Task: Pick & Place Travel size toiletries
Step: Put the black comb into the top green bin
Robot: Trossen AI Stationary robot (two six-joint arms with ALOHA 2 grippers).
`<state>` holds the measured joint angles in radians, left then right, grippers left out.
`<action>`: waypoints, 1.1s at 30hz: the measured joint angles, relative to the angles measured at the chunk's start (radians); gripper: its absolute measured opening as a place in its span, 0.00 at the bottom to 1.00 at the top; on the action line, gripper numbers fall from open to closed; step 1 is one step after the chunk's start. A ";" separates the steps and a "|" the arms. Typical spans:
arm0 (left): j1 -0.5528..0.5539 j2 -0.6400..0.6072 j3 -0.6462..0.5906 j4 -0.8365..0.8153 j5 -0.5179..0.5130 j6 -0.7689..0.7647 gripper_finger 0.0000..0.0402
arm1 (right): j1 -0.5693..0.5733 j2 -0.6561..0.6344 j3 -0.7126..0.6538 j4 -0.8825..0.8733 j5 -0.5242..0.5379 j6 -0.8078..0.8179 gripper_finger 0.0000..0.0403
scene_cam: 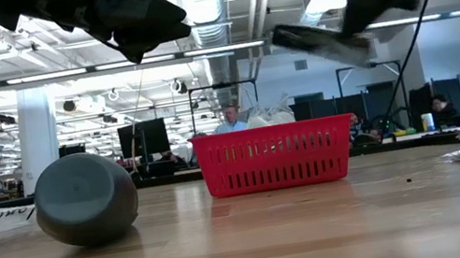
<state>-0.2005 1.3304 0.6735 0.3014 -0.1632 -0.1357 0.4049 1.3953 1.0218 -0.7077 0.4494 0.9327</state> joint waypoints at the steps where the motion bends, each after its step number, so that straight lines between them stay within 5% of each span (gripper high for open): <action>1: 0.000 0.000 0.000 0.001 0.000 0.000 0.34 | -0.018 -0.001 0.000 0.035 -0.003 -0.046 0.00; 18: 0.109 0.000 0.000 0.129 -0.007 -0.001 0.34 | -0.178 -0.002 0.000 0.482 -0.110 -0.570 0.00; 23: 0.155 0.000 0.000 0.223 0.143 -0.001 0.34 | -0.179 -0.002 0.000 0.549 -0.113 -0.640 0.00; 33: 0.197 0.000 0.000 0.350 0.262 0.028 0.34 | -0.191 -0.001 0.000 0.604 -0.139 -0.693 0.00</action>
<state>-0.0036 1.3304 0.6731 0.6511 0.0989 -0.1081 0.2134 1.3944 1.0218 -0.1032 0.3107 0.2396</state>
